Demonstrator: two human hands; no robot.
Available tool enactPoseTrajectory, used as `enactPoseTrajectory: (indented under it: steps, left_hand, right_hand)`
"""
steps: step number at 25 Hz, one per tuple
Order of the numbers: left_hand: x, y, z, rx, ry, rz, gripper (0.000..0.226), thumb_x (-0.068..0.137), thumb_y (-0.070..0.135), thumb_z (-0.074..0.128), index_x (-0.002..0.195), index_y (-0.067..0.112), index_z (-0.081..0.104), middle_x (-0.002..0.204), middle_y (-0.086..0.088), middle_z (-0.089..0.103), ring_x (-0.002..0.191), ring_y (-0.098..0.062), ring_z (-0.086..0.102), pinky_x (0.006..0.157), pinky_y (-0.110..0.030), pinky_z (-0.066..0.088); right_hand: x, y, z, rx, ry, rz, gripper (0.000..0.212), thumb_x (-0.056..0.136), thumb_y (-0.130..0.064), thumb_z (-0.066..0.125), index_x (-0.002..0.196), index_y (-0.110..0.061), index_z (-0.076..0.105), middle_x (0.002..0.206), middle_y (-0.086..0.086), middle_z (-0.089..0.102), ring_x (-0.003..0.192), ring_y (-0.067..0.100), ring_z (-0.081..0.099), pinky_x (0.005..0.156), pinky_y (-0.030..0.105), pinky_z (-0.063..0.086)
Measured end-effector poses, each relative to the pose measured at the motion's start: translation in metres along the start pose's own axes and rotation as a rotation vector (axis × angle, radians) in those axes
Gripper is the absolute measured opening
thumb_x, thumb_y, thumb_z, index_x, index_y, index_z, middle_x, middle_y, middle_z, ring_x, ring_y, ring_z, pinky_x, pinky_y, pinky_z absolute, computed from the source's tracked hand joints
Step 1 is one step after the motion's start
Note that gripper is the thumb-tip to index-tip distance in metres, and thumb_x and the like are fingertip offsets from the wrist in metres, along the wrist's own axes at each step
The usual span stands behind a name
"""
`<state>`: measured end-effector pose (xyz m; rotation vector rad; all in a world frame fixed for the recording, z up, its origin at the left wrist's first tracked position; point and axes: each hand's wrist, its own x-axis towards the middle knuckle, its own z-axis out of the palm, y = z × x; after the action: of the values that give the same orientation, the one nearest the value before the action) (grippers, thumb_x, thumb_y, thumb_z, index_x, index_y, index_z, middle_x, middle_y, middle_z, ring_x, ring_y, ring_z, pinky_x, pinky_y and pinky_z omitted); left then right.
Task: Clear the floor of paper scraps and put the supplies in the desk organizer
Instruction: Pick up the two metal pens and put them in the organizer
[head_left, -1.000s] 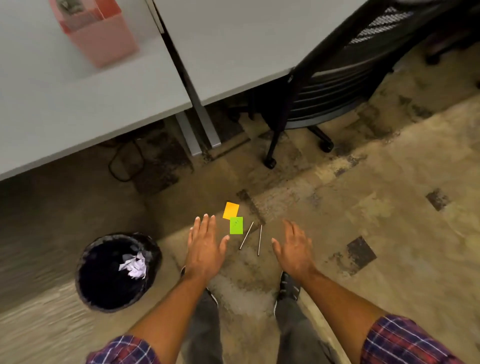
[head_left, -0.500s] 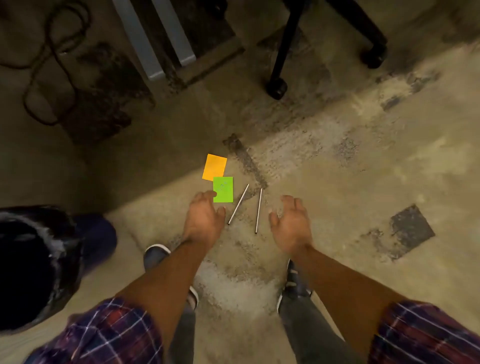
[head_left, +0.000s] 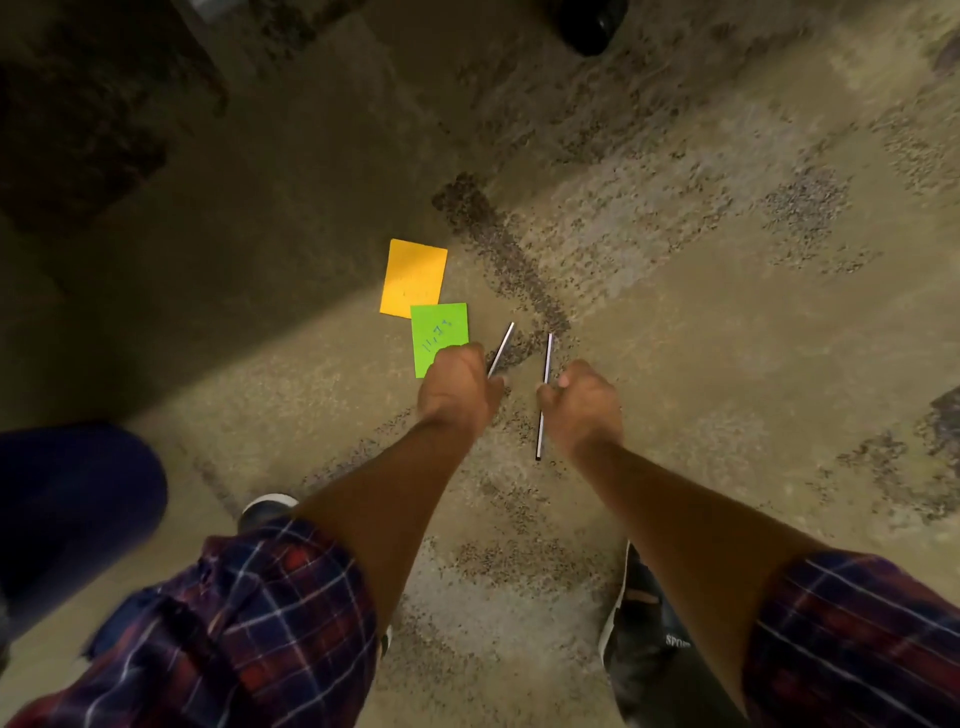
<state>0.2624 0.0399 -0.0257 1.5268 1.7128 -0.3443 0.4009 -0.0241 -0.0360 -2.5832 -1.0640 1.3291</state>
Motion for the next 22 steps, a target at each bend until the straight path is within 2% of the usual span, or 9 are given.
enactPoseTrajectory:
  steps: [2, 5, 9, 11, 13, 15, 18, 20, 22]
  left_hand:
    - [0.004, -0.003, 0.012, 0.100, -0.019, 0.015, 0.023, 0.091, 0.029, 0.075, 0.104, 0.010, 0.071, 0.102, -0.016, 0.075, 0.096, -0.037, 0.074, 0.083, -0.042, 0.062]
    - [0.006, -0.010, 0.021, 0.157, -0.055, -0.006, 0.016, 0.093, 0.013, 0.064, 0.106, 0.010, 0.072, 0.103, -0.018, 0.075, 0.099, -0.039, 0.075, 0.084, -0.043, 0.062]
    - [-0.006, -0.012, 0.011, 0.148, -0.111, 0.012, 0.021, 0.098, 0.016, 0.058, 0.107, 0.004, 0.073, 0.107, -0.015, 0.075, 0.102, -0.033, 0.073, 0.080, -0.036, 0.057]
    - [-0.020, -0.014, -0.001, -0.030, -0.148, 0.025, 0.020, 0.099, 0.013, 0.060, 0.102, -0.002, 0.073, 0.098, -0.017, 0.073, 0.090, -0.026, 0.071, 0.072, -0.027, 0.050]
    - [-0.041, -0.012, -0.018, -0.321, -0.189, -0.021, 0.020, 0.098, -0.006, 0.055, 0.106, -0.023, 0.061, 0.080, -0.018, 0.059, 0.063, -0.006, 0.062, 0.056, -0.012, 0.043]
    - [-0.070, 0.002, -0.042, -0.651, -0.209, -0.111, 0.019, 0.094, -0.023, 0.046, 0.110, -0.026, 0.056, 0.075, -0.009, 0.048, 0.055, -0.001, 0.052, 0.049, -0.008, 0.039]
    - [-0.110, 0.022, -0.085, -0.817, -0.134, -0.137, 0.028, 0.092, -0.030, 0.042, 0.094, -0.008, 0.060, 0.079, -0.009, 0.048, 0.067, -0.016, 0.045, 0.045, -0.014, 0.041]
    - [-0.134, 0.032, -0.116, -0.819, -0.104, -0.107, 0.017, 0.094, -0.019, 0.052, 0.100, -0.008, 0.065, 0.085, -0.016, 0.058, 0.072, -0.023, 0.054, 0.061, -0.030, 0.054]
    - [-0.163, 0.041, -0.155, -0.868, -0.063, -0.112, 0.016, 0.094, -0.013, 0.058, 0.107, -0.010, 0.066, 0.091, -0.020, 0.060, 0.078, -0.026, 0.060, 0.075, -0.047, 0.058]
  right_hand:
    - [0.007, 0.005, 0.013, -0.044, -0.002, 0.014, 0.022, 0.097, -0.028, 0.063, 0.102, -0.008, 0.054, 0.092, 0.011, 0.063, 0.081, 0.027, 0.060, 0.064, 0.026, 0.041]
    - [0.013, 0.010, 0.022, -0.085, 0.015, 0.031, 0.017, 0.099, -0.020, 0.058, 0.107, -0.006, 0.058, 0.094, 0.010, 0.062, 0.079, 0.024, 0.057, 0.066, 0.027, 0.041]
    - [0.005, 0.006, 0.007, -0.079, -0.015, 0.005, 0.007, 0.101, -0.019, 0.052, 0.098, -0.013, 0.055, 0.085, 0.001, 0.060, 0.066, 0.010, 0.054, 0.047, 0.015, 0.035]
    - [-0.010, -0.001, -0.009, -0.029, 0.011, -0.032, 0.010, 0.097, -0.021, 0.057, 0.091, -0.013, 0.055, 0.077, -0.001, 0.059, 0.067, 0.015, 0.059, 0.047, 0.018, 0.036]
    - [-0.032, -0.013, -0.030, 0.035, 0.041, -0.080, 0.011, 0.092, -0.018, 0.063, 0.085, -0.011, 0.058, 0.072, 0.001, 0.061, 0.064, 0.017, 0.058, 0.050, 0.022, 0.043]
    - [-0.054, -0.032, -0.052, 0.123, 0.056, -0.093, 0.009, 0.086, -0.013, 0.068, 0.082, -0.010, 0.060, 0.071, 0.006, 0.065, 0.063, 0.018, 0.058, 0.058, 0.031, 0.053]
    - [-0.093, -0.065, -0.086, 0.217, 0.054, -0.101, 0.014, 0.081, -0.008, 0.072, 0.092, -0.013, 0.065, 0.075, 0.001, 0.067, 0.068, 0.016, 0.062, 0.069, 0.033, 0.057]
    - [-0.122, -0.089, -0.110, 0.260, 0.020, -0.113, 0.029, 0.083, -0.006, 0.072, 0.110, -0.016, 0.069, 0.082, 0.000, 0.071, 0.075, 0.017, 0.067, 0.077, 0.029, 0.058]
    - [-0.149, -0.115, -0.134, 0.256, 0.004, -0.148, 0.033, 0.085, -0.009, 0.072, 0.117, -0.016, 0.071, 0.087, -0.001, 0.073, 0.076, 0.014, 0.068, 0.076, 0.023, 0.054]
